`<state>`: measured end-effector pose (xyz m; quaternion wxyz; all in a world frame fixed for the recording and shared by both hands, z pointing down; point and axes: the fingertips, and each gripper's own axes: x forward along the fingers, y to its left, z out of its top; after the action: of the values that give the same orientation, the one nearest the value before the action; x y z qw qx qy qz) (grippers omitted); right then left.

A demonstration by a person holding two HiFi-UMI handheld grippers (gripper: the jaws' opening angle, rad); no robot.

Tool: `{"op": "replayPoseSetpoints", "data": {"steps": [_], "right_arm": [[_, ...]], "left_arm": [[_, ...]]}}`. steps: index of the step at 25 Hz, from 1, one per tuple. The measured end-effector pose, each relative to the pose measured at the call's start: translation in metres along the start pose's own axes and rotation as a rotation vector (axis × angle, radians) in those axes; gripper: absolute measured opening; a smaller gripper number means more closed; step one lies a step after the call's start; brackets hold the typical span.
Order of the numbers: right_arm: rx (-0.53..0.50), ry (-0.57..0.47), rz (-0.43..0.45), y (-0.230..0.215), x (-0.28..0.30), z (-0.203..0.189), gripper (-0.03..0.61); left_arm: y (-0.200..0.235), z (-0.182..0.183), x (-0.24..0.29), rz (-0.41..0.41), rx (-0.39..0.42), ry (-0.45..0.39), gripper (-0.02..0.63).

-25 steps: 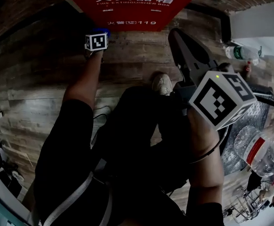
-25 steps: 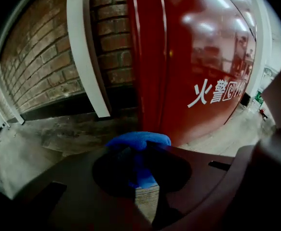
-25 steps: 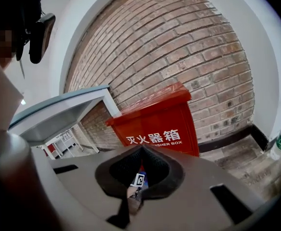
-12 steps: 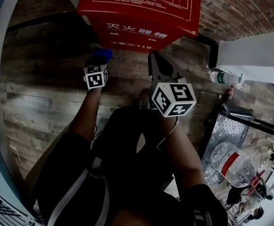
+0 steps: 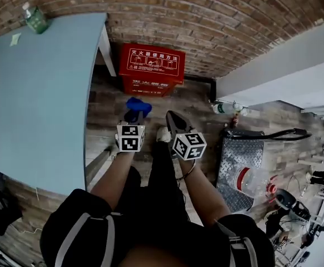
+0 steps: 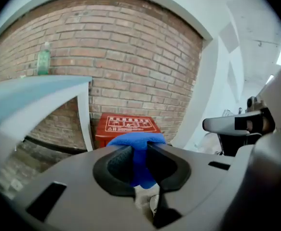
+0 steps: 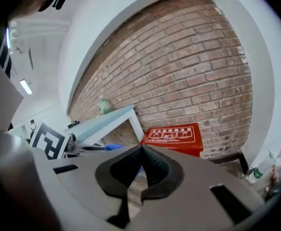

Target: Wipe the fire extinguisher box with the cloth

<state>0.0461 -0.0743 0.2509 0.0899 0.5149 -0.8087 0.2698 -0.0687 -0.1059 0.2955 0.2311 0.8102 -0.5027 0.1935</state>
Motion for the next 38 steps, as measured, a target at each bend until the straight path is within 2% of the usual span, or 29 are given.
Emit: {"op": "replayPoseSetpoints", "data": {"steps": [4, 6, 9, 14, 18, 22, 26, 31, 38], "right_arm": [[-0.135, -0.019, 0.014, 0.085, -0.079, 0.048, 0.015], [-0.138, -0.040, 0.023, 0.114, -0.109, 0.062, 0.014], [-0.094, -0.085, 0.010, 0.132, -0.139, 0.081, 0.015], [-0.080, -0.126, 0.001, 0.137, -0.175, 0.106, 0.015], [-0.094, -0.151, 0.001, 0.136, -0.192, 0.125, 0.014], [-0.101, -0.148, 0.008, 0.135, -0.201, 0.131, 0.014], [-0.077, -0.167, 0.041, 0.136, -0.207, 0.143, 0.014], [-0.099, -0.200, 0.103, 0.147, -0.215, 0.155, 0.014], [-0.102, -0.227, 0.098, 0.140, -0.230, 0.156, 0.014]], "left_arm": [[-0.023, 0.063, -0.110, -0.062, 0.076, -0.001, 0.071], [-0.030, 0.084, -0.151, -0.084, 0.123, -0.004, 0.071], [-0.039, 0.105, -0.188, -0.101, 0.187, -0.025, 0.071], [-0.063, 0.131, -0.229, -0.103, 0.172, -0.047, 0.071], [-0.096, 0.150, -0.244, -0.138, 0.205, -0.088, 0.071], [-0.114, 0.159, -0.251, -0.139, 0.208, -0.105, 0.071], [-0.123, 0.165, -0.257, -0.128, 0.212, -0.112, 0.071], [-0.128, 0.177, -0.266, -0.101, 0.217, -0.149, 0.071], [-0.141, 0.177, -0.273, -0.072, 0.183, -0.179, 0.071]]}}
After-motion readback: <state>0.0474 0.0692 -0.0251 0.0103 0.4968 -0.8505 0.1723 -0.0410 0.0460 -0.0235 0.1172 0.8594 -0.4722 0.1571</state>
